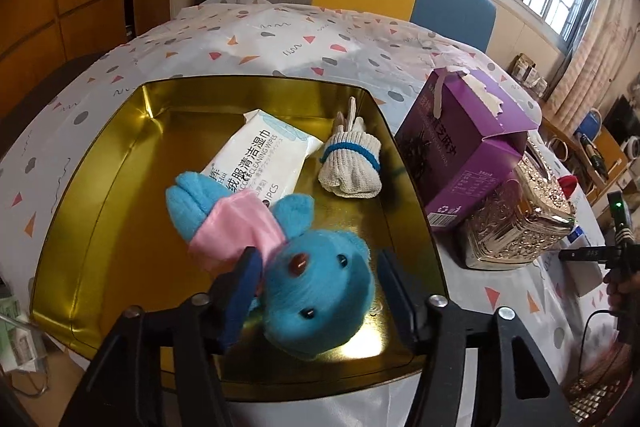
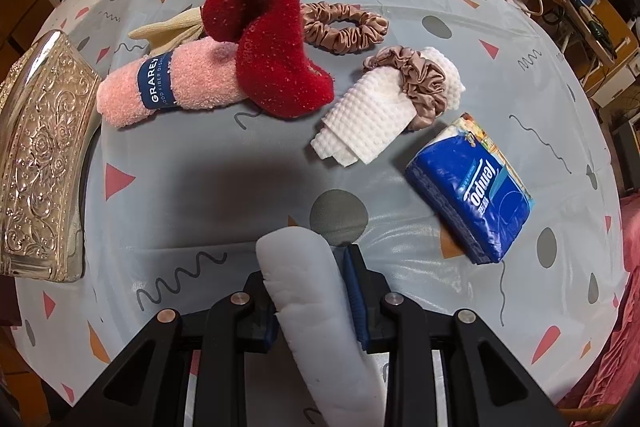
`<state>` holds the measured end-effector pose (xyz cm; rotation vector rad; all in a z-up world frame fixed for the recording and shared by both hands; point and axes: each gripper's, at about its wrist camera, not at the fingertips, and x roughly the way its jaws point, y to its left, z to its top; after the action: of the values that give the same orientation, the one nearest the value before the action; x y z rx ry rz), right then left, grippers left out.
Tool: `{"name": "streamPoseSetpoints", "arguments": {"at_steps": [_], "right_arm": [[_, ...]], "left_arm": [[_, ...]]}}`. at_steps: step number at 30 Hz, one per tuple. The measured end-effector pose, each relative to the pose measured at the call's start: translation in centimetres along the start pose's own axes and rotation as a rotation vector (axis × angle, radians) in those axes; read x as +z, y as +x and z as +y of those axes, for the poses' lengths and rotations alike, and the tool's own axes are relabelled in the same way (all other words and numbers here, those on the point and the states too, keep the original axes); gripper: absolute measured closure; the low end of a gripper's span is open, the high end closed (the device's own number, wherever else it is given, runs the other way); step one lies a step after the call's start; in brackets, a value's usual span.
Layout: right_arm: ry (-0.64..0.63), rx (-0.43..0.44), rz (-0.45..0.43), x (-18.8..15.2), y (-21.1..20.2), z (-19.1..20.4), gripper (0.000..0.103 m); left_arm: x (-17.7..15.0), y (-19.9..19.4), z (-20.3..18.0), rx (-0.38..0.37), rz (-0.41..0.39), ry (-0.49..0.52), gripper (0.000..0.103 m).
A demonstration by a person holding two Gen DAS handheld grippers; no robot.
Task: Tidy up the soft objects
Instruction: 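Open the left tool to release the bear while the right tool lifts the foam roll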
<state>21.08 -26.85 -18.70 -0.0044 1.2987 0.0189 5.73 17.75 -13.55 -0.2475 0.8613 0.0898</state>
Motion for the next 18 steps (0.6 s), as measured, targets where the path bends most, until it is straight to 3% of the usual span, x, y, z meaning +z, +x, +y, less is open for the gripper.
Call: {"name": "streamPoseSetpoints", "arguments": {"at_steps": [2,6,12,14,18], "right_arm": [[0.008,0.022,0.004,0.1,-0.1,-0.5,0.070],[-0.010,0.129,0.032,0.6,0.0,-1.2,0.047],[-0.074,0.095,0.106,1.2,-0.3,-0.6,0.047],[-0.066,0.134,0.094,1.3,-1.2,-0.9,0.047],[-0.031,0.103,0.081,1.6,-2.3,-3.0,0.046]], "left_arm": [[0.0,-0.4,0.0,0.005,-0.009,0.001,0.038],[0.1,-1.4,-0.2,0.015,-0.034,0.008,0.037],[0.4,-2.6,0.0,0.005,-0.050,0.003,0.037],[0.5,-2.9,0.1,0.007,-0.058,-0.003,0.037],[0.6,-3.2,0.1,-0.002,-0.061,-0.011,0.037]]}}
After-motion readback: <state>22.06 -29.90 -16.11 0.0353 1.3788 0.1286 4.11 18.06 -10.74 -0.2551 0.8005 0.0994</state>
